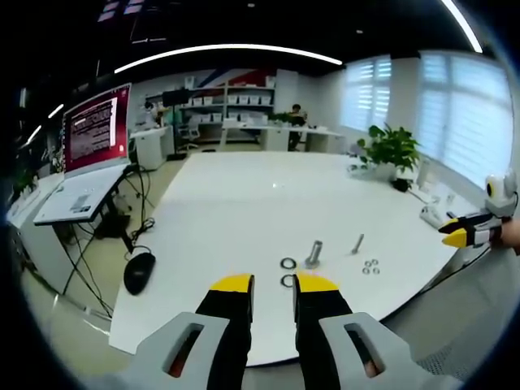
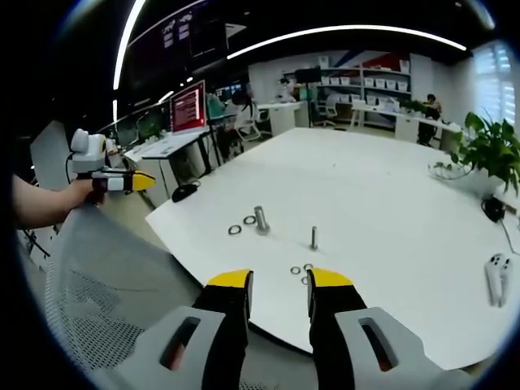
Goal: Place the washer onto the threaded stud by aligning its center hole with the stud, sliding it down to the base, and recovering from edge contact or off-axis alignment until the washer reaches the visible bottom stop.
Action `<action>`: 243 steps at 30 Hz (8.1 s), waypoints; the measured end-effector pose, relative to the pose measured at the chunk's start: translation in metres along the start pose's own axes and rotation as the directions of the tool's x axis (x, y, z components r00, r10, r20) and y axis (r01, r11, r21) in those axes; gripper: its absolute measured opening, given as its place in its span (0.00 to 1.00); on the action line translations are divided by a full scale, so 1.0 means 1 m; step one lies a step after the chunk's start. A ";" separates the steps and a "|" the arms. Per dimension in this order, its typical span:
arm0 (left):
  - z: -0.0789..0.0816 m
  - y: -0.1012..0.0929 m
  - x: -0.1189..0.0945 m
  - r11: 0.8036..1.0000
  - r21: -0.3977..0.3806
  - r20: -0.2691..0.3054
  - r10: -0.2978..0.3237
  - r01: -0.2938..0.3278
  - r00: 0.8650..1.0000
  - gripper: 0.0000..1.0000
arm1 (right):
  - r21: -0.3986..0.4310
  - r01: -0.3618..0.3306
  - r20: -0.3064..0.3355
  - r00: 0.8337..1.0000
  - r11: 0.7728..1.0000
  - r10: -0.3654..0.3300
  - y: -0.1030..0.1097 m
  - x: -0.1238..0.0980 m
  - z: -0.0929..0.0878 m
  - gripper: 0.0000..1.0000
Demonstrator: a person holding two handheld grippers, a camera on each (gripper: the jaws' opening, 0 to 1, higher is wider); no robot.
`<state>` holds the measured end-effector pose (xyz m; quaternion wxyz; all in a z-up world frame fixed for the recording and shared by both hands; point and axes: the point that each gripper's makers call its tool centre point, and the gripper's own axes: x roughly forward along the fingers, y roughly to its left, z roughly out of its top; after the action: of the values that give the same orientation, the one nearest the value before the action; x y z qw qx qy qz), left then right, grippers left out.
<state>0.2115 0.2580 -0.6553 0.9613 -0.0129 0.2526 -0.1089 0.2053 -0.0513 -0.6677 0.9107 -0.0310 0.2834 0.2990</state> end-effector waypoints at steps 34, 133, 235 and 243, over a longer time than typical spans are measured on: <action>-0.014 -0.018 0.021 0.995 0.026 -0.246 -0.086 0.096 0.966 0.21 | 0.021 -0.001 0.014 1.000 1.000 0.000 -0.004 -0.001 0.002 0.30; -0.106 -0.039 0.199 0.894 0.281 -0.814 0.030 0.349 0.580 0.22 | 0.039 0.073 -0.036 0.997 0.997 -0.072 -0.017 -0.002 -0.008 0.28; -0.026 -0.101 0.200 0.702 0.402 -0.747 -0.119 0.588 0.653 0.18 | 0.062 0.097 -0.018 0.995 0.993 -0.096 -0.023 -0.004 -0.005 0.27; -0.028 -0.104 0.203 0.692 0.405 -0.756 -0.115 0.598 0.645 0.18 | 0.065 0.101 -0.018 0.995 0.993 -0.100 -0.024 -0.004 -0.005 0.27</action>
<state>0.3485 0.1137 -0.7697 0.7008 0.2938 0.5253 -0.3830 0.2137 -0.0746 -0.6724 0.9231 -0.0174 0.2976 0.2429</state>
